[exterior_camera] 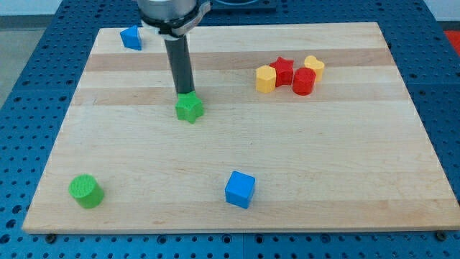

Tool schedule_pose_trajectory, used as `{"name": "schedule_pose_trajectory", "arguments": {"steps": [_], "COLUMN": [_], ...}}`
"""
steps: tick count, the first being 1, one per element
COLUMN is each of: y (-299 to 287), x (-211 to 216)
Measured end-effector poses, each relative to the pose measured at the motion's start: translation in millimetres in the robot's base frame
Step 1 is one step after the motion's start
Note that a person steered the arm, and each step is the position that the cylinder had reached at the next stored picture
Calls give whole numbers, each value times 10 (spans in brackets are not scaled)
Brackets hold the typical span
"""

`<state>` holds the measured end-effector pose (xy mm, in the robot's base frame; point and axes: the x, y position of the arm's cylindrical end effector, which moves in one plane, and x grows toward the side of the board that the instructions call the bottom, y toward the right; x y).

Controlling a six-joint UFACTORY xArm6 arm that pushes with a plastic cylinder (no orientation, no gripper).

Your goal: Move the triangle to the right of the green star

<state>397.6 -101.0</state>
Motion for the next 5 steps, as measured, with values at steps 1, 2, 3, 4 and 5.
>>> {"name": "schedule_pose_trajectory", "arguments": {"steps": [1,2,3,4,5], "y": [-93,-188,-190,-190,-190], "x": [97,-249,-716,-1225,-1702]}}
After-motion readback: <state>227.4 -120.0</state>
